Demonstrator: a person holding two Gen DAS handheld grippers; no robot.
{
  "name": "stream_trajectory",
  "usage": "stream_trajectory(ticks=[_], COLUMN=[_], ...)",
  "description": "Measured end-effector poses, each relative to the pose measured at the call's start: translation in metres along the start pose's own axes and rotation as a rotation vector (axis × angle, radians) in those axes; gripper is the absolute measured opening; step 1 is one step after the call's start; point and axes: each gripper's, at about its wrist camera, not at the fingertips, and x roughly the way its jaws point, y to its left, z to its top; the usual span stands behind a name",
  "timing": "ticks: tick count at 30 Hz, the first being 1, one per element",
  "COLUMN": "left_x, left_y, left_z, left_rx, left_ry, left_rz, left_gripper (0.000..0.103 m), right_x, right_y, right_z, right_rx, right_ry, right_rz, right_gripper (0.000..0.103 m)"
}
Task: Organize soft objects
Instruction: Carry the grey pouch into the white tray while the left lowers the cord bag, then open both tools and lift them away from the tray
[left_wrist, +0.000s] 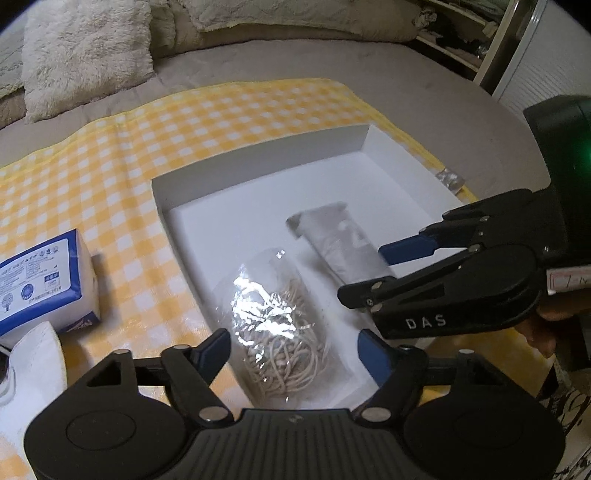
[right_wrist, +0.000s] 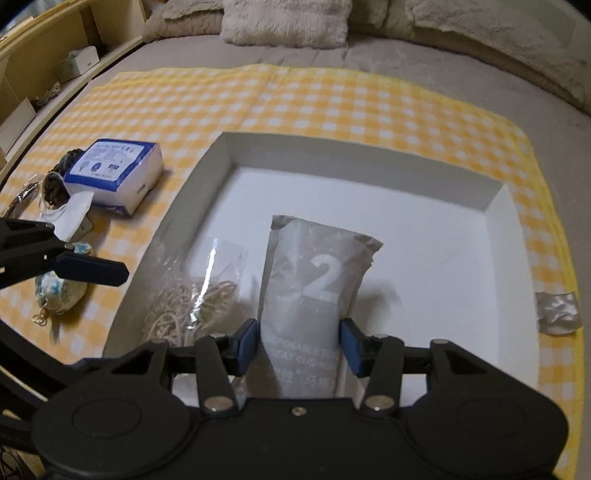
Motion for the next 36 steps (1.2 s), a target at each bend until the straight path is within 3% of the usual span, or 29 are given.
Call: stream_trajectory(ticks=[5, 14, 36], left_x=[0.000, -0.017, -0.082], left_y=[0.001, 0.002, -0.004], left_z=[-0.004, -0.006, -0.031], left_rx=[0.003, -0.033, -0.102], left_ry=[0.021, -0.019, -0.167], left_rz=[0.032, 0.051, 0.109], left_gripper=[0.072, 0.072, 0.074], right_x=[-0.001, -0.022, -0.115], right_y=[0.001, -0.008, -0.002], right_z=[0.001, -0.006, -0.054], right_rx=[0.022, 0.080, 0.117], right_ry=[0.007, -0.016, -0.222], right_rz=[0.010, 0.018, 0.024], right_gripper=[0.062, 0.062, 0.068])
